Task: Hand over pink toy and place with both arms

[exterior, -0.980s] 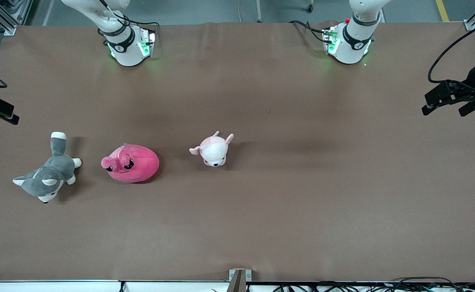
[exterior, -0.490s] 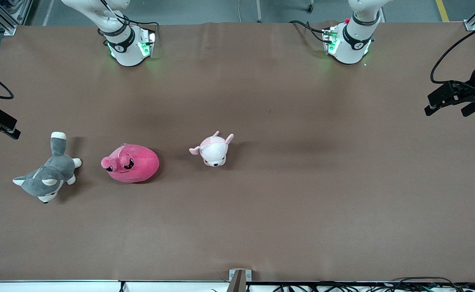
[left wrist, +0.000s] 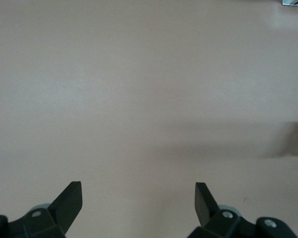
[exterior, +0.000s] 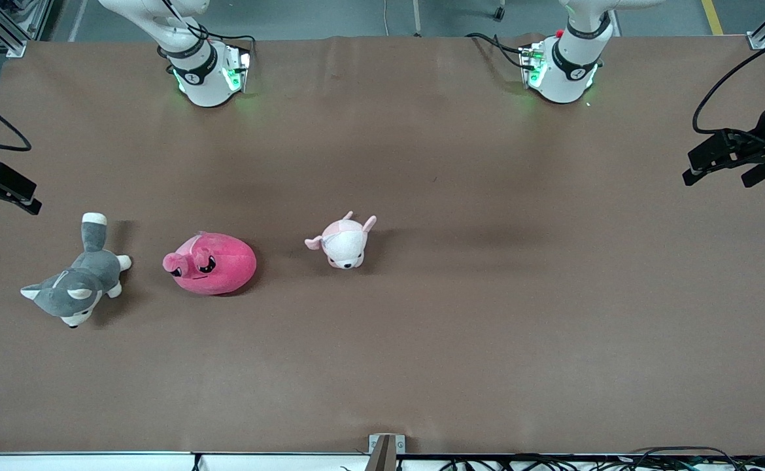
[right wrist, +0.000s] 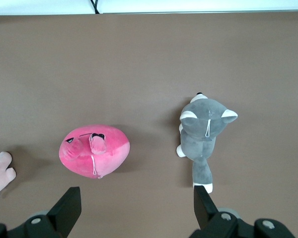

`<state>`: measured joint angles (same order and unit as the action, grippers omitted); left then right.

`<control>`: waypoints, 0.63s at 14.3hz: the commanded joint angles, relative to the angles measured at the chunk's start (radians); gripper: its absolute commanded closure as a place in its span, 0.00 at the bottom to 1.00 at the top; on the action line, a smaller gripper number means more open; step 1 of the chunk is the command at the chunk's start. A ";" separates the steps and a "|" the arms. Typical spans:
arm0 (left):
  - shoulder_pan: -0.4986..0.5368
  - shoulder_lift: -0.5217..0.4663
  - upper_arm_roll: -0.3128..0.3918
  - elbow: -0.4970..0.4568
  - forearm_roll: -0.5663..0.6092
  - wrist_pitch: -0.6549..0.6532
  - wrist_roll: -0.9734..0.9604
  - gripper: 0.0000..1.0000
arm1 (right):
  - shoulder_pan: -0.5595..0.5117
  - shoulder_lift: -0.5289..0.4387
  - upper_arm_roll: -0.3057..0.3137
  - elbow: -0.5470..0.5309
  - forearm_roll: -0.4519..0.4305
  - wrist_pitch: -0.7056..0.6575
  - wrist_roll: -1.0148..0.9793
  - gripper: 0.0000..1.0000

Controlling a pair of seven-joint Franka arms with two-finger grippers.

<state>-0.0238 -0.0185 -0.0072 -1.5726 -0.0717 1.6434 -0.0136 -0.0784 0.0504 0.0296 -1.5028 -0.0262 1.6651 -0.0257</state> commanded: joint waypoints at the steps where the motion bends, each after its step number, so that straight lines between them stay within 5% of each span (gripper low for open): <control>1: -0.007 0.003 0.006 0.026 0.015 -0.019 0.003 0.00 | 0.002 -0.087 0.006 -0.103 -0.018 0.024 0.016 0.00; 9: -0.008 0.002 0.004 0.025 0.024 -0.019 0.006 0.00 | -0.009 -0.086 0.000 -0.108 -0.006 0.002 0.015 0.00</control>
<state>-0.0250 -0.0185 -0.0071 -1.5682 -0.0716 1.6434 -0.0136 -0.0800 -0.0072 0.0261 -1.5728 -0.0261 1.6686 -0.0256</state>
